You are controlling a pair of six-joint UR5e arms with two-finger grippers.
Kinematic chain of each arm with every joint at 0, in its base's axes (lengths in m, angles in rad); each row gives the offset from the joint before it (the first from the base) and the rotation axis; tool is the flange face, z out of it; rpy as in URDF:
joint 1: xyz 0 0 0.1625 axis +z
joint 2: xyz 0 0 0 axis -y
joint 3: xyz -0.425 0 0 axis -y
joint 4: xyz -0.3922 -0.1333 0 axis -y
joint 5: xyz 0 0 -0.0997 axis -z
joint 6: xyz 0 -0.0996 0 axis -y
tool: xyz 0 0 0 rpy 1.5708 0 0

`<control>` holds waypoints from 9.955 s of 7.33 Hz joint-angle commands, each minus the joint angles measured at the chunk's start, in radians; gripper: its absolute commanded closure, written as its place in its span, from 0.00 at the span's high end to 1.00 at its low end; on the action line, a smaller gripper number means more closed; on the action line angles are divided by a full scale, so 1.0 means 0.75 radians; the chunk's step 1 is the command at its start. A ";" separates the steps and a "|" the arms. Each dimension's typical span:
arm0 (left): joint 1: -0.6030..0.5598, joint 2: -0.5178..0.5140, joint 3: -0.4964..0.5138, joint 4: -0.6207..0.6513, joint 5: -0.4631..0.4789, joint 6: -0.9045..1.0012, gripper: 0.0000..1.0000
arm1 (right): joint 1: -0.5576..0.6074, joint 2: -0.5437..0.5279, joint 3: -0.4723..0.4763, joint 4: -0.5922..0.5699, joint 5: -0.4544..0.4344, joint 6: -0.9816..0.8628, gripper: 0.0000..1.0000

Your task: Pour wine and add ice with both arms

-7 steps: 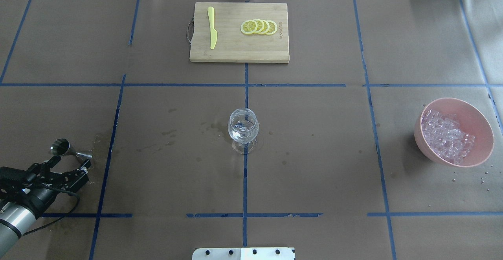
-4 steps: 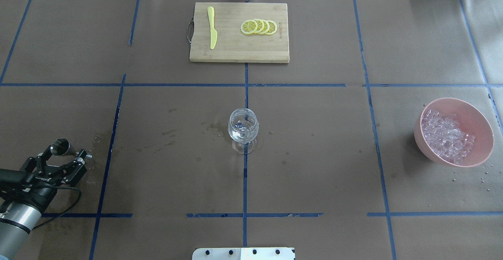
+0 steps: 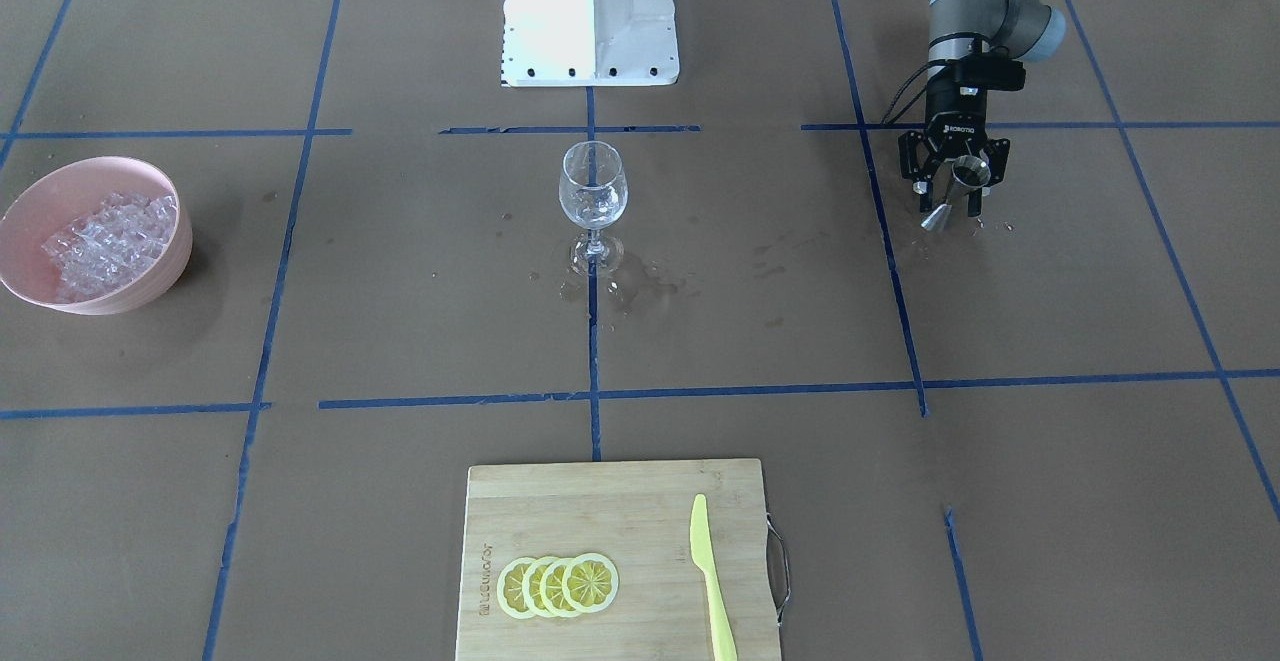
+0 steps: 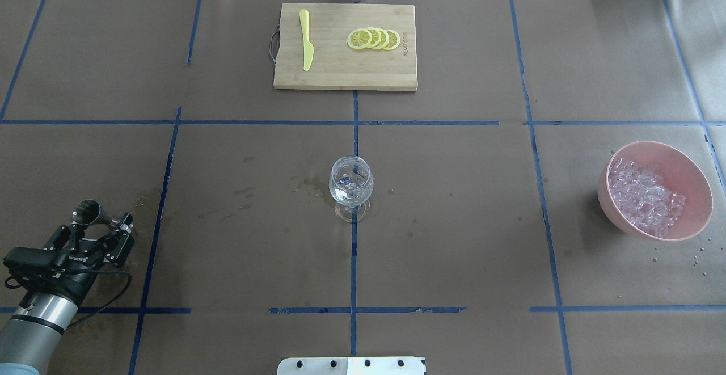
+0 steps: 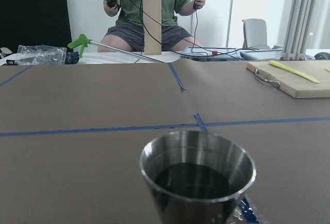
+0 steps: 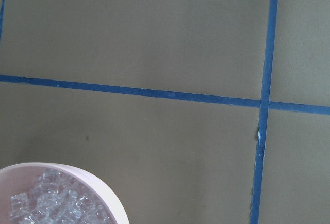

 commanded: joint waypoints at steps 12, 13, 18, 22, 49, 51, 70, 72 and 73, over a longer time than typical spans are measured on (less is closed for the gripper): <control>0.004 -0.029 -0.198 -0.276 -0.010 0.422 0.00 | 0.000 0.021 0.000 0.000 -0.002 0.000 1.00; -0.004 -0.105 -0.204 -0.276 -0.016 0.502 0.00 | 0.000 0.021 0.000 0.000 -0.002 0.000 1.00; -0.033 -0.475 -0.214 -0.227 -0.055 1.052 0.00 | 0.000 0.037 -0.006 0.000 -0.002 0.000 1.00; -0.188 -0.684 -0.225 0.239 -0.333 1.178 0.00 | -0.002 0.049 -0.008 0.000 -0.002 0.002 1.00; -0.405 -1.040 -0.591 1.620 -1.016 2.426 0.00 | -0.025 0.049 -0.004 0.000 0.004 0.015 1.00; -0.419 -1.014 -0.597 1.543 -1.006 2.161 0.00 | -0.029 0.051 -0.002 0.000 0.004 0.015 1.00; -0.223 -0.042 0.131 -0.441 -0.197 0.335 0.10 | -0.076 0.078 0.000 0.002 0.002 0.115 1.00; -0.203 -0.050 0.141 -0.437 -0.188 0.335 0.17 | -0.080 0.078 0.000 0.002 0.002 0.115 1.00; -0.201 -0.062 0.162 -0.437 -0.188 0.335 0.17 | -0.080 0.078 0.000 0.002 0.002 0.115 1.00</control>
